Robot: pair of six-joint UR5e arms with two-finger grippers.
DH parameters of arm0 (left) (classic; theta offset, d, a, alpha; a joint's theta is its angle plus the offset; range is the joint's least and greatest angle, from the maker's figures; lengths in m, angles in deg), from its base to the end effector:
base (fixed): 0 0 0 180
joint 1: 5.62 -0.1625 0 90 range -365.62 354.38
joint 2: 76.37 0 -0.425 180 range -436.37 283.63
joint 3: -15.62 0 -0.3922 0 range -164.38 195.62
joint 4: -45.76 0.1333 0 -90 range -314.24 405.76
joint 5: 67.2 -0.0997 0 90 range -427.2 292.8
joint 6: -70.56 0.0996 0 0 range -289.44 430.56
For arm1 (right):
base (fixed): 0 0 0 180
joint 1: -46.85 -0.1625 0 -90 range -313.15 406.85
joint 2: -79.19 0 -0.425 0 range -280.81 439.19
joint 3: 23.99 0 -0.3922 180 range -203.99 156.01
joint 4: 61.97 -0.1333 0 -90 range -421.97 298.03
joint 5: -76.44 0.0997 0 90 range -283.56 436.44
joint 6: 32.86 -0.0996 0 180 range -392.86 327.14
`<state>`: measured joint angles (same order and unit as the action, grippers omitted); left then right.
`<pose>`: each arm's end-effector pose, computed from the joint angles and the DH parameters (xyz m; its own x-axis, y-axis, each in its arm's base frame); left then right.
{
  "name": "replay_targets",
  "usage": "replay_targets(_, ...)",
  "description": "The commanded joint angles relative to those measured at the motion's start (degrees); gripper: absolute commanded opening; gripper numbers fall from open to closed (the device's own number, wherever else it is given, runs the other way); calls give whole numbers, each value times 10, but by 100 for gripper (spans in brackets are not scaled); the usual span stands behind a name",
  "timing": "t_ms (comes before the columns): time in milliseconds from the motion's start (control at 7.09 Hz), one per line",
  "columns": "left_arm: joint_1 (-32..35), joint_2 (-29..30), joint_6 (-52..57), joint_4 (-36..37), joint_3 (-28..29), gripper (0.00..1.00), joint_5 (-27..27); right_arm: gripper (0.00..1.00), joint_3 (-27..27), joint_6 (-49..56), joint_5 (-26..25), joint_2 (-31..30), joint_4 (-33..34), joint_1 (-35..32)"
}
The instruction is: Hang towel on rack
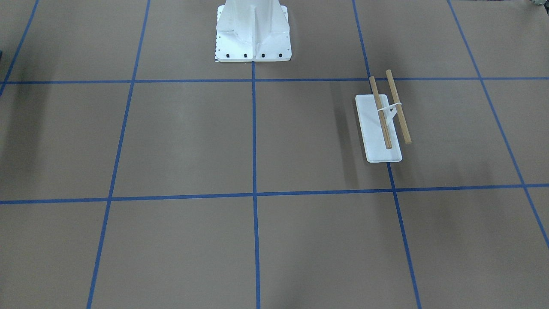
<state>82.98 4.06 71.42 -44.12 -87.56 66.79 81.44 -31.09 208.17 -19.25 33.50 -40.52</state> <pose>-0.0537 -0.4261 0.6223 0.7178 0.0748 -0.6923 -0.0352 0.9968 0.0713 0.0473 -0.4312 0.6068 0.7429 -0.0827 0.6643 0.0688 0.9965 0.0471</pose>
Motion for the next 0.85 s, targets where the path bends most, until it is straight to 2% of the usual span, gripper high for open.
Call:
replay_targets(0,1,-2,-2,0,-18,98,0,100,7,-4,0,16,-9,3)
replay_targets(282,3,35,-5,-16,-25,98,0,100,4,-6,-2,33,-88,6)
replay_targets(423,5,37,-2,-76,-25,98,0,100,4,-6,11,27,-109,5)
replay_targets(564,4,47,-12,-167,24,98,-1,100,3,2,20,20,-110,6)
replay_targets(706,5,51,-23,-185,25,98,7,100,3,9,36,-27,-114,6)
